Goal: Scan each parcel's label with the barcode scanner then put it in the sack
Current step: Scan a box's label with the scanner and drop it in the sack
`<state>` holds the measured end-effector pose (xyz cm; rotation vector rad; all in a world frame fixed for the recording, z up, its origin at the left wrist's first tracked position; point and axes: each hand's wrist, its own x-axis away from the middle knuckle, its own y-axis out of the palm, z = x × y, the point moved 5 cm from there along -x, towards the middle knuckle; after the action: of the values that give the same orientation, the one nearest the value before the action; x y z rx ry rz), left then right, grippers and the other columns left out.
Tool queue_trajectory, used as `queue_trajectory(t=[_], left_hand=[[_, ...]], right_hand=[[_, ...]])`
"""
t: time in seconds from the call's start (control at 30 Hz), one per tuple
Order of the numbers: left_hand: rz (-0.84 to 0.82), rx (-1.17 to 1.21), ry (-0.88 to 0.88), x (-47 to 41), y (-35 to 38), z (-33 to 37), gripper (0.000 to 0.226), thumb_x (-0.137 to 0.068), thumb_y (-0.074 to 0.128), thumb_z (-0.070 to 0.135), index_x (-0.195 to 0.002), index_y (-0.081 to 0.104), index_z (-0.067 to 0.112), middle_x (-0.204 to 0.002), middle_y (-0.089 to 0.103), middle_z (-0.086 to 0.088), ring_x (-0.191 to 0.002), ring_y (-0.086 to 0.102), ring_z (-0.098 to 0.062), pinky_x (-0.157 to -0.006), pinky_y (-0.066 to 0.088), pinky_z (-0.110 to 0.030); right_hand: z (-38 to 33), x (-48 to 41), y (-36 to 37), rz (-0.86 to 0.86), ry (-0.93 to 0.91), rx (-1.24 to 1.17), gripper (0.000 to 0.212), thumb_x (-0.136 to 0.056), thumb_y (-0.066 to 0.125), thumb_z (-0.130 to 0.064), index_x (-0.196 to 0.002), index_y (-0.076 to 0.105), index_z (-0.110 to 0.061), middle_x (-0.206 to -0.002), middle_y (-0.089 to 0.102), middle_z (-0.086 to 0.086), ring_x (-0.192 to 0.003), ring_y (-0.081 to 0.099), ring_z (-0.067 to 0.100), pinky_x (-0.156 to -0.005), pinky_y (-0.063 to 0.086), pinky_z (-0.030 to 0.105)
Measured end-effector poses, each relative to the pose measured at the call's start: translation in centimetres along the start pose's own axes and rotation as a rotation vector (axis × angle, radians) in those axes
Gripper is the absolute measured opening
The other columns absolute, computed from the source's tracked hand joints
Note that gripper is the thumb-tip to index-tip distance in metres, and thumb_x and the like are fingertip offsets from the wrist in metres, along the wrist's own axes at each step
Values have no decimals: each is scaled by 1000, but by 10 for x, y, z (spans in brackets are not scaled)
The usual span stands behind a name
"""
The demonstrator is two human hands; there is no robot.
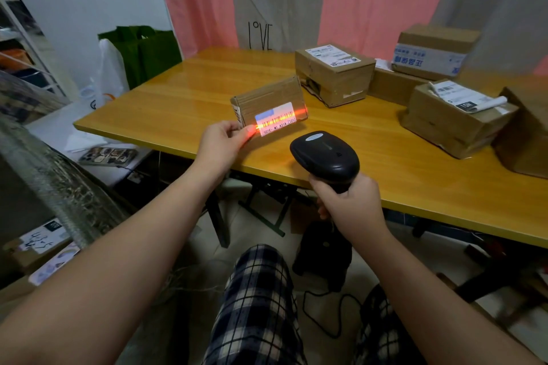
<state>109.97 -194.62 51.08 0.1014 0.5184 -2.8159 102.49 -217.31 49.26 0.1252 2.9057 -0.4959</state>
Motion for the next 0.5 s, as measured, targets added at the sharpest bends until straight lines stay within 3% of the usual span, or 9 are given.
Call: queue_trajectory(t=[0.2,0.37,0.5], left_hand=[[-3,7,1,2,0,1,9,-92,63,26,-96,65,19,-90,67,3,-85,63,-12,-76,52,-28],[47,35,14,3,-3,-4,16,-90,66,23,-99,64,10,-79,65,7,-70,60,-4,-62,47,-13],[53,82,-25,3,-8,-11,10,-90,66,15,-97,61,11,-81,66,5,-78,65,-14,-79,54,-28]], right_hand=[[0,0,-1,8,-11,1,11,-81,71,-28,-78,62,-22,-65,65,3,-65,66,23,-65,57,48],[1,2,-1,4,-16,12,10,-81,71,-24,-78,63,-19,-64,64,3,-64,65,23,-63,57,45],[2,5,0,1,-21,20,11,-81,71,-26,-77,63,-19,-62,63,2,-63,65,24,-62,57,46]])
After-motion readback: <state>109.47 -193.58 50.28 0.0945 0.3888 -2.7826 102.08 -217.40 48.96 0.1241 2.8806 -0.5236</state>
